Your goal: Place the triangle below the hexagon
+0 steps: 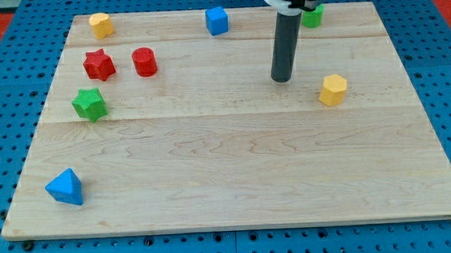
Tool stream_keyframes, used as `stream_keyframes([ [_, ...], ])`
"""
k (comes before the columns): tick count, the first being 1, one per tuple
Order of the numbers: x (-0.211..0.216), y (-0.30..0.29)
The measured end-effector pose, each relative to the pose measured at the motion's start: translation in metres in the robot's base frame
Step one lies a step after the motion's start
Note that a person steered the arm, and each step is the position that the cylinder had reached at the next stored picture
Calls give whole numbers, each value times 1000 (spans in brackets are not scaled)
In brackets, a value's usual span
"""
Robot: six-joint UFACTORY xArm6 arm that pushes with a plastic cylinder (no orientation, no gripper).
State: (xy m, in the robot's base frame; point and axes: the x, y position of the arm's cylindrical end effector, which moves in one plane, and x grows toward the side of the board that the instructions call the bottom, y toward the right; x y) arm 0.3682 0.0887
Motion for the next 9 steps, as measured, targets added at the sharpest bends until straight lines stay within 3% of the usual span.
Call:
stream_keyframes([
  [2, -29, -3],
  [5, -30, -5],
  [7, -67, -51],
  [9, -67, -59],
])
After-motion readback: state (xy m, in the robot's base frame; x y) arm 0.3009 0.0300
